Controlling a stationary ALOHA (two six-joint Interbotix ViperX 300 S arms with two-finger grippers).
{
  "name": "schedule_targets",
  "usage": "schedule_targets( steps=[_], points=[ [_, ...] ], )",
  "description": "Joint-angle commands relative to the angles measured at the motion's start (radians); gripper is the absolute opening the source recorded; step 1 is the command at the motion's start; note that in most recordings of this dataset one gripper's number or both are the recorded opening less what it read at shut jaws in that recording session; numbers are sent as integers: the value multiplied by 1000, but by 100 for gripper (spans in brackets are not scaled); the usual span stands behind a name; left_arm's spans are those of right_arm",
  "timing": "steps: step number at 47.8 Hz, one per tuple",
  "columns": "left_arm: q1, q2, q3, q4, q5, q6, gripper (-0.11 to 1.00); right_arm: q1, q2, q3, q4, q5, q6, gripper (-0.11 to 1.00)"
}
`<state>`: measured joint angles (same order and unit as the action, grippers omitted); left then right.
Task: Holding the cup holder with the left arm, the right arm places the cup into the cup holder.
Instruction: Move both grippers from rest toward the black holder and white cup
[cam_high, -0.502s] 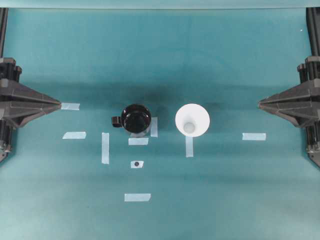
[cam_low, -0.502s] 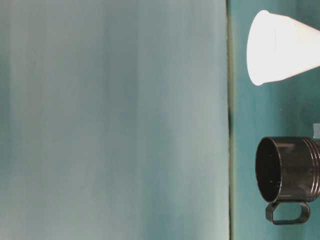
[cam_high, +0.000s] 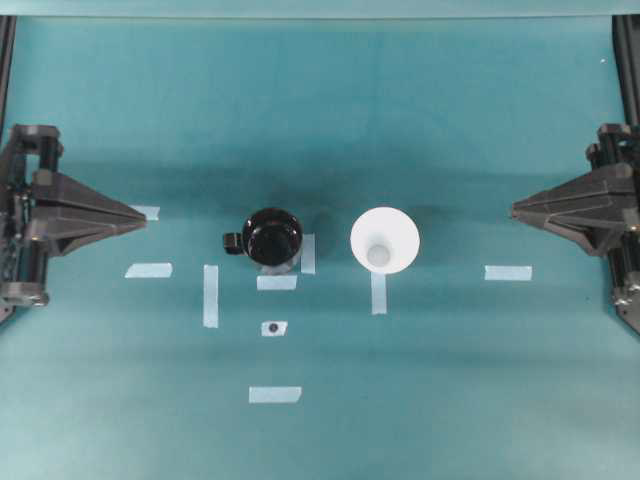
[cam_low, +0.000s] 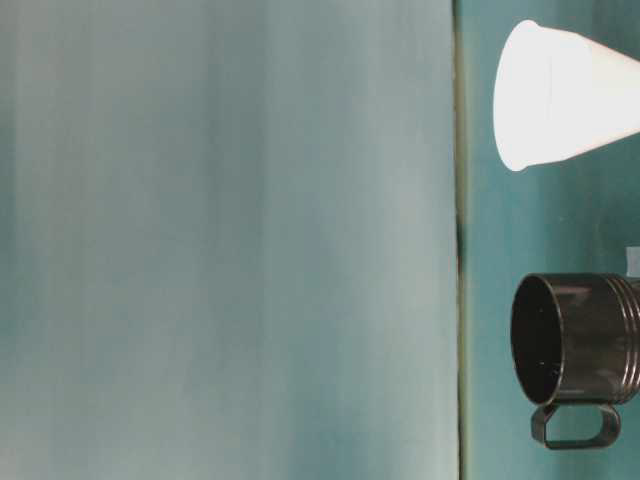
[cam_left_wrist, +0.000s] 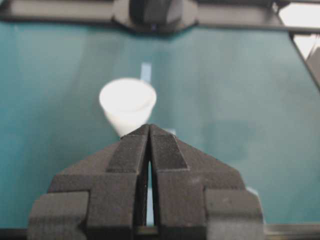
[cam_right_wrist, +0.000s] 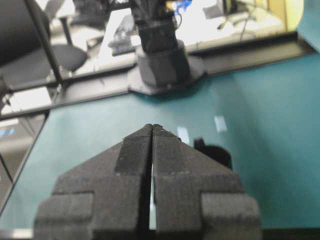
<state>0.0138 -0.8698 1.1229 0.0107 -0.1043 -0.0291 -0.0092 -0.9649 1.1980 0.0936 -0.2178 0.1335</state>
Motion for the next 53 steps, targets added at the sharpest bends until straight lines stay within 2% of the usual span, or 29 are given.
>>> schedule_targets(
  steps=[1,9,14,33,47,53],
  points=[
    [3,28,-38,2,31,2,3,-18,28,-61,2,83,9,2],
    [3,87,-75,3,143,6,3,-81,114,-178,0,331,6,2],
    [5,132,-109,11,190,9,3,-107,178,-230,-14,425,5,2],
    [28,322,-209,11,276,40,3,-120,400,-314,-34,522,5,2],
    [54,388,-258,11,380,63,3,-141,525,-391,-35,641,3,2],
    [55,413,-262,9,383,75,3,-146,569,-417,-61,678,2,2]
  ],
)
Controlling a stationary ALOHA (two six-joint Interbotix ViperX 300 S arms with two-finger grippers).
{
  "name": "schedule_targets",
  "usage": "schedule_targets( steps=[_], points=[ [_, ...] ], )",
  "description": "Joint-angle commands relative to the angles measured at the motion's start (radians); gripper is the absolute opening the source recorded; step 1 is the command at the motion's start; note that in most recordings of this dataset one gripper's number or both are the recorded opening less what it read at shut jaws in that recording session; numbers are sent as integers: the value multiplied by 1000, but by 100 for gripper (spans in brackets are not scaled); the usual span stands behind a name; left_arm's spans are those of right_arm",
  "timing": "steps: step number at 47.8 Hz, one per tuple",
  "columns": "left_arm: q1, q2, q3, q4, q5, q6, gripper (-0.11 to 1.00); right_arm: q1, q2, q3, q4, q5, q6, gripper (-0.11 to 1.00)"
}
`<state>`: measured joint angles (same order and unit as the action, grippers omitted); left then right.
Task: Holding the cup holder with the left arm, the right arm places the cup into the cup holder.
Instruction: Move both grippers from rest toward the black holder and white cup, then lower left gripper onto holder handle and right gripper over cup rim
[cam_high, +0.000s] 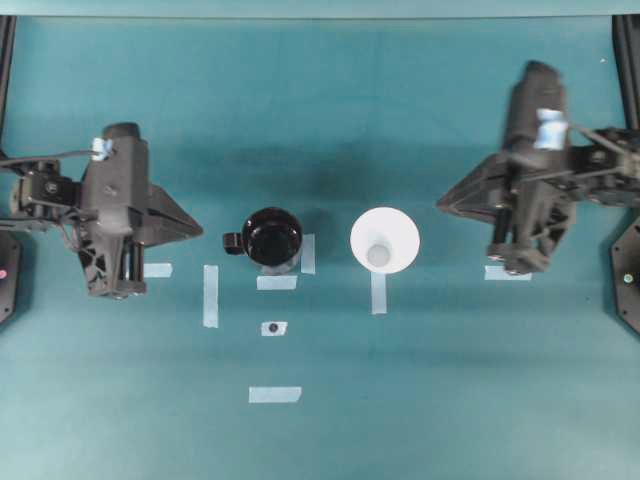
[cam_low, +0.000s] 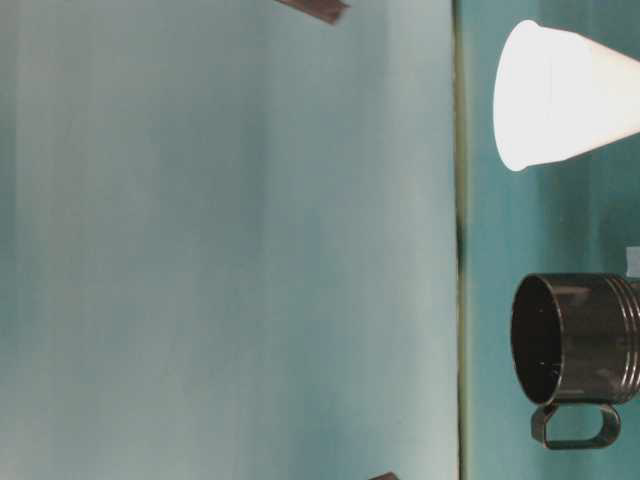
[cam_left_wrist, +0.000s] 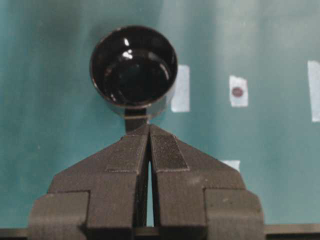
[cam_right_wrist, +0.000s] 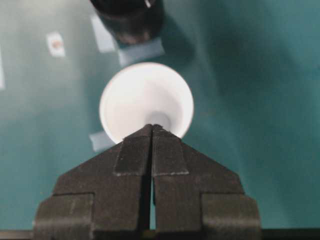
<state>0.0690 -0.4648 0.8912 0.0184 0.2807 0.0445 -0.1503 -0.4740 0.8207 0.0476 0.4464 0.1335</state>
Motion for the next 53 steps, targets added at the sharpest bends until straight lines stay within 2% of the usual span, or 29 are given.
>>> schedule_targets(
  steps=[1,8,33,45,53],
  points=[
    [0,12,-31,3,-2,2,3,-6,83,-43,-20,18,2,2],
    [-2,54,-41,3,-2,2,3,-14,127,-66,-41,28,2,2],
    [-2,236,-132,3,28,3,3,-35,256,-124,-41,87,0,2],
    [0,261,-167,3,84,8,3,-34,268,-152,-41,104,-3,2],
    [0,262,-184,3,132,44,3,-35,268,-164,-41,126,-5,2]
  ],
)
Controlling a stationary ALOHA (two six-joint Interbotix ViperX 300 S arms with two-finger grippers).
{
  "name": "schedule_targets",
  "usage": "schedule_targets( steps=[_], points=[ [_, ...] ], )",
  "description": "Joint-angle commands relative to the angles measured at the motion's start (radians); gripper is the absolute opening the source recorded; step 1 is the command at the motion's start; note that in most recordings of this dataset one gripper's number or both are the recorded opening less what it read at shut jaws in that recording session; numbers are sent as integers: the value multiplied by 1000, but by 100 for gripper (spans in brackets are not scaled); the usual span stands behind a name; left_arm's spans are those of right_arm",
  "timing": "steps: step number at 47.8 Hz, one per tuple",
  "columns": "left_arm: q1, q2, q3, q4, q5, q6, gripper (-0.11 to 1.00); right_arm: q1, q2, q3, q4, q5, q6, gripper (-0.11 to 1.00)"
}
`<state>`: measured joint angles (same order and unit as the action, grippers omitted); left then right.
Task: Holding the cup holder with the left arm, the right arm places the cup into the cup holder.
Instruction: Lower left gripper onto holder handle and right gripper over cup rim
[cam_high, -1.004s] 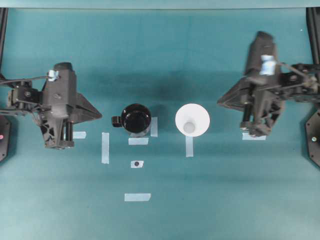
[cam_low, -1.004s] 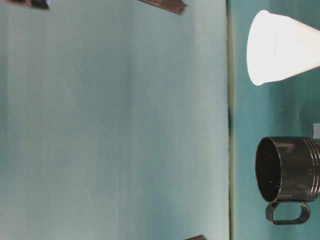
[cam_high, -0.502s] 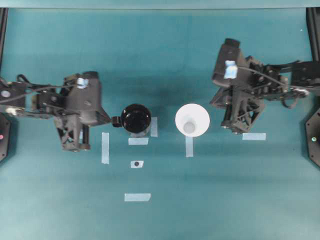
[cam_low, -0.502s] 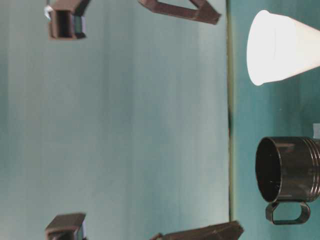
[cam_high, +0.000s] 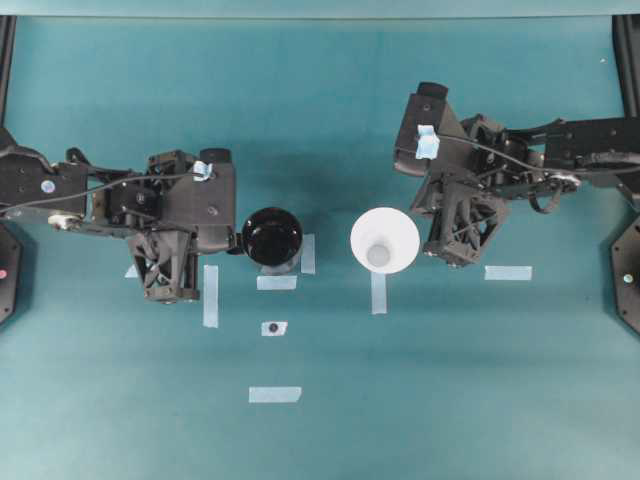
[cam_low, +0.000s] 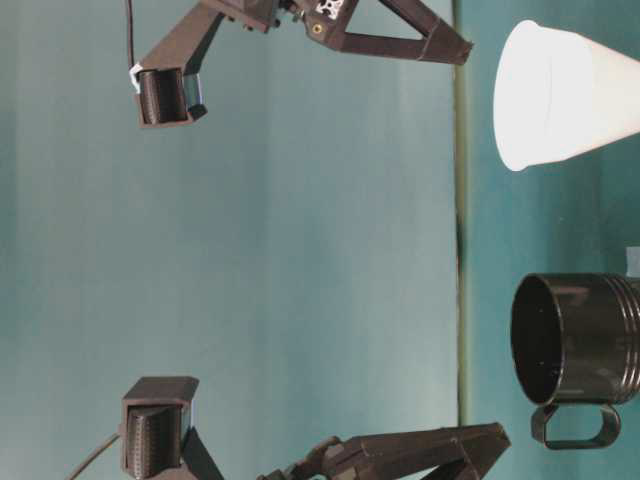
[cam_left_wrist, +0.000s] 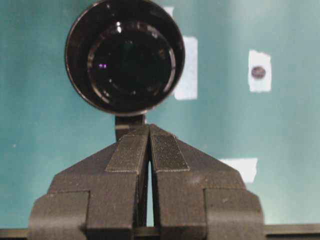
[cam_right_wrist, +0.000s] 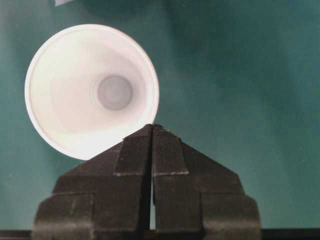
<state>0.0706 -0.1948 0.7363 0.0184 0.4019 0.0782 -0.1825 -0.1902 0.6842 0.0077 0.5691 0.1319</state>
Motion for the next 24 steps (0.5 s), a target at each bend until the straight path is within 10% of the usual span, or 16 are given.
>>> schedule_targets(
  steps=[1,12,24],
  points=[
    [-3,-9,-31,3,15,17,3,-2,-15,-28,-2,3,-3,2],
    [3,9,-38,5,64,40,3,0,-14,-35,-2,-2,0,16],
    [12,15,-46,5,21,44,32,-2,8,-37,-5,5,8,77]
  ],
)
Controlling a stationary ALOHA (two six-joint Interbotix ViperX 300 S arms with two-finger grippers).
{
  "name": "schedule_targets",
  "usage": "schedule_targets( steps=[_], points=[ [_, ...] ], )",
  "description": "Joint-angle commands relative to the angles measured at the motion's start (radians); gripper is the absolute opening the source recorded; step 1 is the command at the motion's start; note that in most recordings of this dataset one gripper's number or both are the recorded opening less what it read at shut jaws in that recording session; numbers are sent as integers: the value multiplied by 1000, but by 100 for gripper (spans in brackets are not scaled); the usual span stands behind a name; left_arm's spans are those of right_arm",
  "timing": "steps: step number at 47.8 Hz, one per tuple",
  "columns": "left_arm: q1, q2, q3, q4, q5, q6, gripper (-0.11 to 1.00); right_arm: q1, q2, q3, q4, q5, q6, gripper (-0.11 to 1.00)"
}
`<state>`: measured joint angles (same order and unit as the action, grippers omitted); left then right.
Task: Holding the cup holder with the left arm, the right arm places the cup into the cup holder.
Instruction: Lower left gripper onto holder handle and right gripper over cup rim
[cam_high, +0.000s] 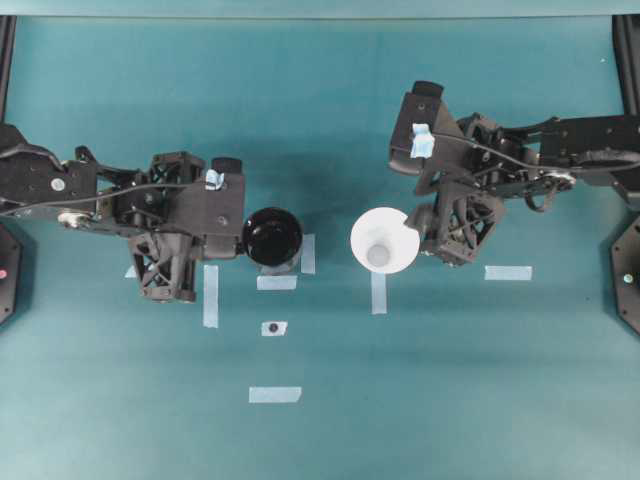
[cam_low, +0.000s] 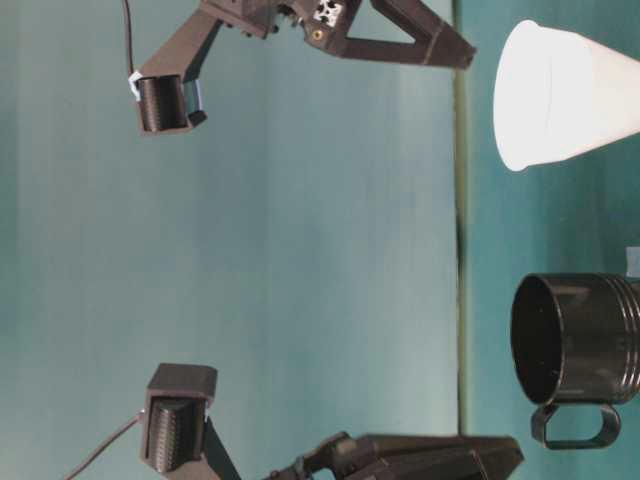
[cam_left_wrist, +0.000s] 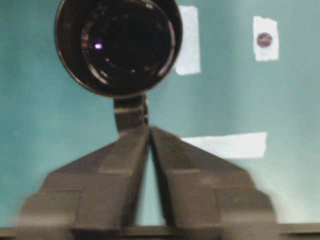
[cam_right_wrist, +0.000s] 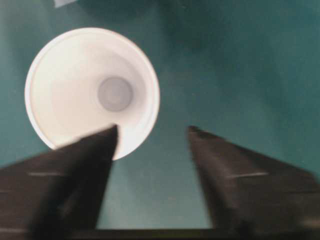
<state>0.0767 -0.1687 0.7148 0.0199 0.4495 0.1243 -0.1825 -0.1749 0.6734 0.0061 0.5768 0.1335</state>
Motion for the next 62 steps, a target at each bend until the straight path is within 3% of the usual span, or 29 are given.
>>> schedule_targets(
  steps=[1,5,12,18,62],
  points=[
    [6,-11,-25,3,-34,0,37,-2,-6,-26,-5,-3,6,82],
    [11,-8,-20,3,-63,0,63,-2,3,-32,-20,2,8,96],
    [9,5,-20,3,-83,11,96,-6,21,-48,-28,11,6,96],
    [9,26,-25,3,-84,15,92,-12,41,-58,-34,6,5,96],
    [34,209,-67,3,-84,12,94,-34,164,-77,-51,-49,0,96]
  ],
)
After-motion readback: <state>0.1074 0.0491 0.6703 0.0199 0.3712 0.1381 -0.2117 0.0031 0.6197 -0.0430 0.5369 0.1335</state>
